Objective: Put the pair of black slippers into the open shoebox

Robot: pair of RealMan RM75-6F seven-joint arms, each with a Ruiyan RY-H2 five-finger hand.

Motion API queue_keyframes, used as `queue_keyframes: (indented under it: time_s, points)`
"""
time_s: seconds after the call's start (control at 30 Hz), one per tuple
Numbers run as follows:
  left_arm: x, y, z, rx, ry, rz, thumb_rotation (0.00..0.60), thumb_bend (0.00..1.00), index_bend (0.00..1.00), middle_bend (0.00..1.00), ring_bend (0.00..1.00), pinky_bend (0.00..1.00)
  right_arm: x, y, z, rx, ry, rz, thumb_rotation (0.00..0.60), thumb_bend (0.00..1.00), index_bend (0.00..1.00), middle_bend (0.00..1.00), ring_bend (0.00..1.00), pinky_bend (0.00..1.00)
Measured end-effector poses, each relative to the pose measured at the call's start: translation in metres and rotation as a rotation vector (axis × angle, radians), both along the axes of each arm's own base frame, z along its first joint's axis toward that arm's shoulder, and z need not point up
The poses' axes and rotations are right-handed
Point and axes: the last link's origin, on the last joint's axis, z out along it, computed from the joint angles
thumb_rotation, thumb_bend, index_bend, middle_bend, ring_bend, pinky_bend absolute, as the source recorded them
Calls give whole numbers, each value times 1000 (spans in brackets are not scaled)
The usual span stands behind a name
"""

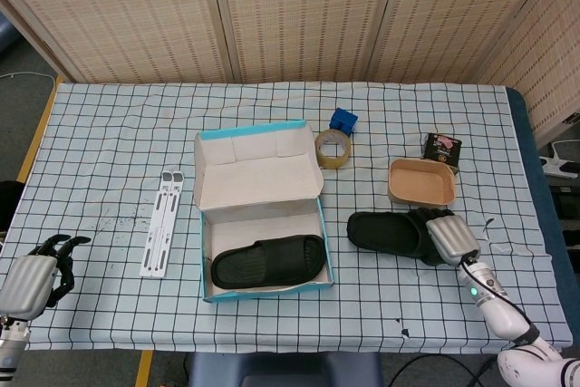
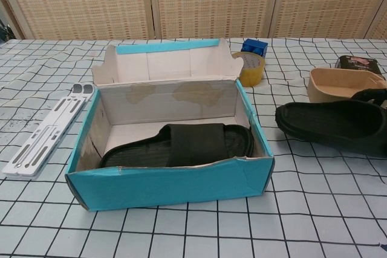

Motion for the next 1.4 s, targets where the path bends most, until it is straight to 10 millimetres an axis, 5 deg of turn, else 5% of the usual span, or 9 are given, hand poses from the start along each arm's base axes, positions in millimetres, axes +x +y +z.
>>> queue_keyframes:
  time_s: [0.47,1.13,1.4]
  points:
    - [-1,1,0,-3,-4,6,600,529,252,206,198,403,64,9,21,-245,-3,257,600,110,398,410,301,354]
    - [-1,-1,3,-1,-18,-4,600,529,252,207,198,404,224,-15,-87,-304,-137,584,600,110,416,411,302,354]
    - [0,-2,5,4,-28,-16,600,530,253,206,198,404,245,-19,-119,-254,-132,584,600,110,442,416,303,353]
